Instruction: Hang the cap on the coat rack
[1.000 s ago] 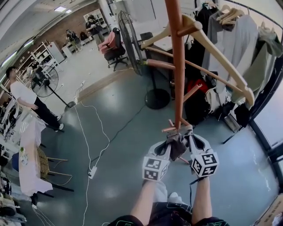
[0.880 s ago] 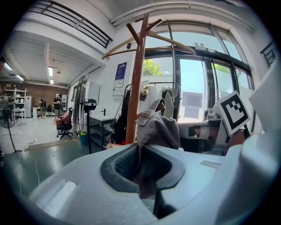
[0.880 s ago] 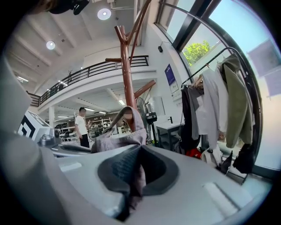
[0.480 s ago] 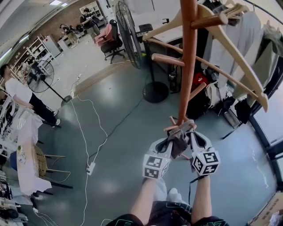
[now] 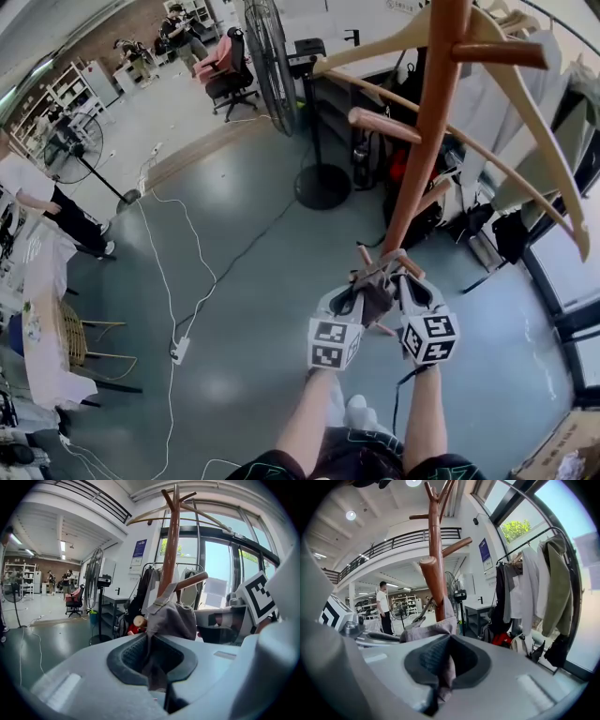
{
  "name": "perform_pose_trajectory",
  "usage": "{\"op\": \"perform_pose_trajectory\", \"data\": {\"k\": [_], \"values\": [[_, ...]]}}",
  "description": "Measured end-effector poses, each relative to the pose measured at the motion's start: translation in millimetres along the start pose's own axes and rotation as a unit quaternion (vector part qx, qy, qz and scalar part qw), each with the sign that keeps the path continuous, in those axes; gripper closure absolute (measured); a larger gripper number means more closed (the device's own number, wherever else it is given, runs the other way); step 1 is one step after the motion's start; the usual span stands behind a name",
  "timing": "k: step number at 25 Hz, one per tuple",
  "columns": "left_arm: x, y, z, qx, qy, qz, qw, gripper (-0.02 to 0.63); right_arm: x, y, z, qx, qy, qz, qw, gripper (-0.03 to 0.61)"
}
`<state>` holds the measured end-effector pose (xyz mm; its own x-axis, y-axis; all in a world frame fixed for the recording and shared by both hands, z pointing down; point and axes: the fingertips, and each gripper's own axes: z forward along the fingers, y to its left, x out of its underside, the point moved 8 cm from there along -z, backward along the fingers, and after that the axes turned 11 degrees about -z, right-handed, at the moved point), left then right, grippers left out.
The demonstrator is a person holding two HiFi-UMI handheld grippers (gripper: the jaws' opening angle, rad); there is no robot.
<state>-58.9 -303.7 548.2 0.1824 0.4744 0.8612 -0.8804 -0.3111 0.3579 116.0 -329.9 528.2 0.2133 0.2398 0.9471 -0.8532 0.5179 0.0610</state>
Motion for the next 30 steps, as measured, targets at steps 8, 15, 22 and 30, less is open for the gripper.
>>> {"op": "perform_pose_trajectory", "data": {"k": [8,15,22,30], "values": [[9,1,13,0.007,0.028,0.018,0.9994,0.507,2,-3,8,0.038,0.019,-0.03,0.999,0.548],[12,3,-18,-0.015,0.01,0.001,0.9998,0.445,11,-5,-19,0.047,0.022,-0.017,0.999,0.52],[-20,-30,-56,-0.018,-0.105,0.011,0.9943,0.602,-12,-7,-56,0.021,-0.054,-0.02,0.998,0.574],[-73,-63,-100,-0.044,-0.219,0.074,0.9718,0.604,-76,-11,-95,0.016,-0.143,-0.058,0.988,0.574]]}}
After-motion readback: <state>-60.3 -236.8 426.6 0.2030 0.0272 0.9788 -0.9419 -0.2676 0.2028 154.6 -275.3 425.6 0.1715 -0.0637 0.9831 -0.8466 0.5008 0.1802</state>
